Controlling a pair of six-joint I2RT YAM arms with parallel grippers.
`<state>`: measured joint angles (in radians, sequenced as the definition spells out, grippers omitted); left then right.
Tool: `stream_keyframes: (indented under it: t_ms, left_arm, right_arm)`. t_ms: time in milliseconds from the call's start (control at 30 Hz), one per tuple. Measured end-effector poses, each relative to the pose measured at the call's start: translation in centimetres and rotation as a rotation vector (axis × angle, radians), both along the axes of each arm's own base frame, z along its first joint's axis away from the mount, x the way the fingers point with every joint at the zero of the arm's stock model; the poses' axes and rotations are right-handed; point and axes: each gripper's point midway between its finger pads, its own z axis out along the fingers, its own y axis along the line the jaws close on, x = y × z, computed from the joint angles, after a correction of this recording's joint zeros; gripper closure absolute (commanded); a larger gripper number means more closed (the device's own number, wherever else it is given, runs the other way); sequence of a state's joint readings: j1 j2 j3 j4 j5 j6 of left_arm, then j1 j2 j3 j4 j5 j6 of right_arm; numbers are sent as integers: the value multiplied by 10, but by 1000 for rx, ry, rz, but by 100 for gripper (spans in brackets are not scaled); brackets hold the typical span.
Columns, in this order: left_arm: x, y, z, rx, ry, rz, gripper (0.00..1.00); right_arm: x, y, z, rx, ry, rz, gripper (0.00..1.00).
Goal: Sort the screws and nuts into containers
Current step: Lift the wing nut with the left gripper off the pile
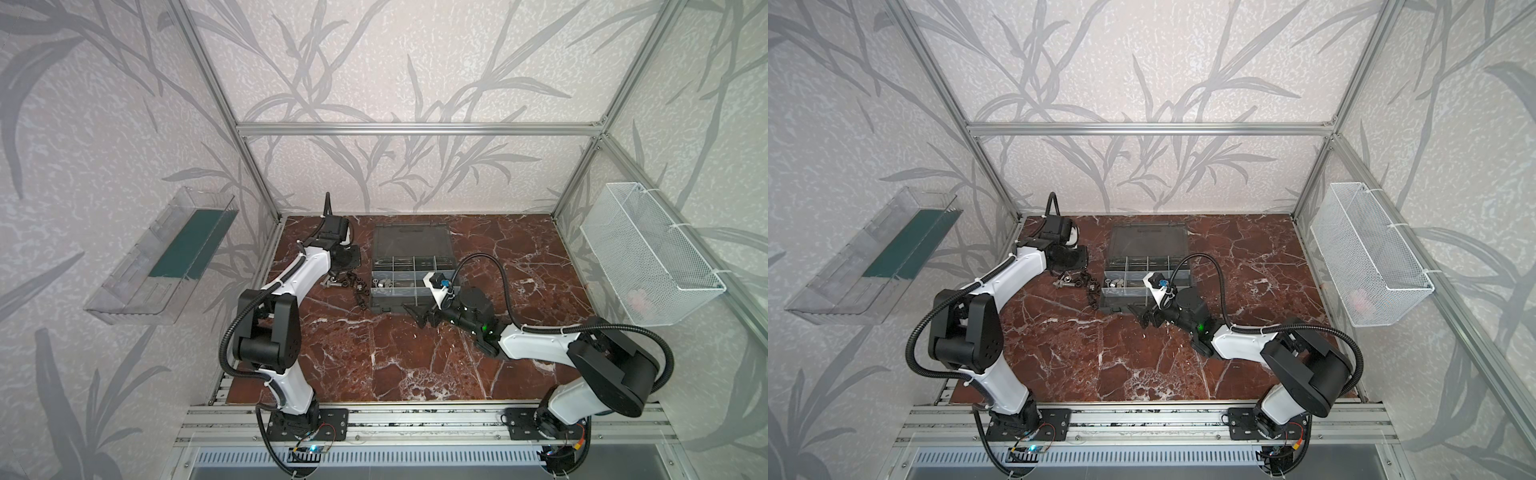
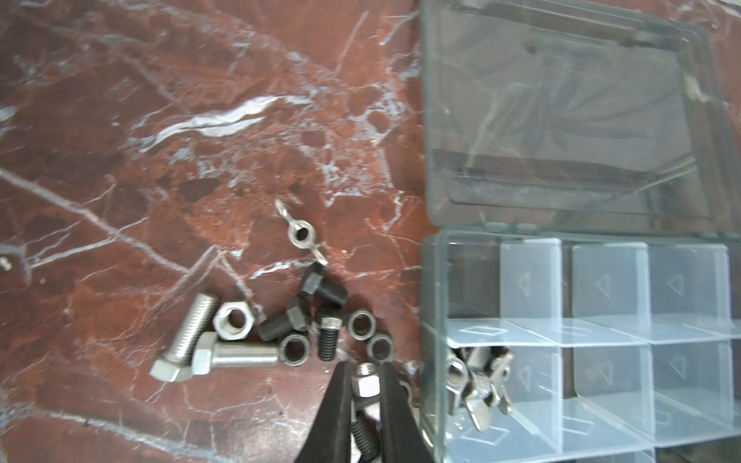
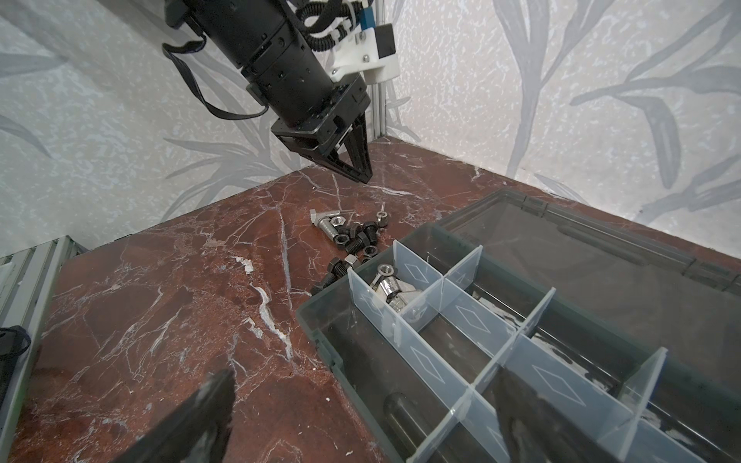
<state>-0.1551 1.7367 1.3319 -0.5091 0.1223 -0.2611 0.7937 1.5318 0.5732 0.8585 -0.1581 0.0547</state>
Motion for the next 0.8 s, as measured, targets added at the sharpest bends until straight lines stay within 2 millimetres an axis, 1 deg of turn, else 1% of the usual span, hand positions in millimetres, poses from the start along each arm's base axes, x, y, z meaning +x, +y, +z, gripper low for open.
stream_keyframes:
  t_ms: [100, 200, 333, 400, 467, 567, 700, 800]
  left_arm:
    - [0, -3, 0, 4, -2, -12, 80]
    - [1, 0, -4, 7, 5, -3, 71]
    - [4, 7, -23, -11, 57, 27, 63]
    - [7, 16, -35, -19, 100, 60, 62]
    - [13, 24, -43, -15, 134, 86, 60]
    - [27, 34, -45, 1, 148, 115, 60]
    - [47, 37, -48, 25, 155, 125, 59]
    - [51, 37, -59, 39, 180, 125, 59]
  right_arm:
    - [0, 0, 0, -1, 1, 0, 1]
    - [0, 0, 0, 0, 1, 0, 1]
    - [0, 0, 0, 0, 0, 0, 1]
    - [0, 0, 0, 0, 0, 0, 1]
    - [0, 0, 0, 0, 0, 0, 1]
    - [0, 0, 0, 1, 0, 1, 1]
    - [0, 1, 0, 0, 0, 2, 1]
    - [0, 1, 0, 0, -1, 2, 1]
